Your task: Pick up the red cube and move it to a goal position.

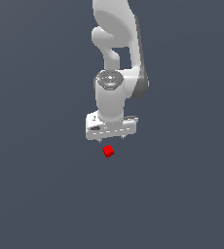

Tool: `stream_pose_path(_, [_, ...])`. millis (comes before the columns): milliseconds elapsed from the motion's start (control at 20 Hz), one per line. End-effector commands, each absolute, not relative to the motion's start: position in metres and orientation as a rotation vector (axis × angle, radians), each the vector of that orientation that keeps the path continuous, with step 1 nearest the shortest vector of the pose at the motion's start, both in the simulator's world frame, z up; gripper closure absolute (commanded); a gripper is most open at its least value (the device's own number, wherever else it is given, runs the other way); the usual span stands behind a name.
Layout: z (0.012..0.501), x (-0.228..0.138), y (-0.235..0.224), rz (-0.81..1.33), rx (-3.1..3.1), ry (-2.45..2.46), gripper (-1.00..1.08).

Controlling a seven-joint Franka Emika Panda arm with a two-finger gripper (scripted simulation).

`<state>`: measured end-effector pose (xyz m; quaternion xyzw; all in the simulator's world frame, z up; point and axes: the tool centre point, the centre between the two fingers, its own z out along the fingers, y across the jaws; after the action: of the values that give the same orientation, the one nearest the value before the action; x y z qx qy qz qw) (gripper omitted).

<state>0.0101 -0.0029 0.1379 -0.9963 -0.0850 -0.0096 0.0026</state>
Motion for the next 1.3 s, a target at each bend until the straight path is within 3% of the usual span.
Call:
stream_pose_path(0, [0.120,0.009,-0.005,-0.025,-3.116,-0.355,-0.92])
stream_pose_path(550, [0.044,0.010,-0.015,-0.007,-3.050,-0.739,-0.92])
stream_pose_path(1050, [0.020,0.011,-0.019,0.000,-3.021,-0.860,-0.92])
stream_pose_path(1100, [0.020,0.011,-0.019,0.000,-3.021,-0.860,1.08])
stream_pose_path(1250, [0.020,0.011,-0.019,0.000,-3.021,-0.860,1.08])
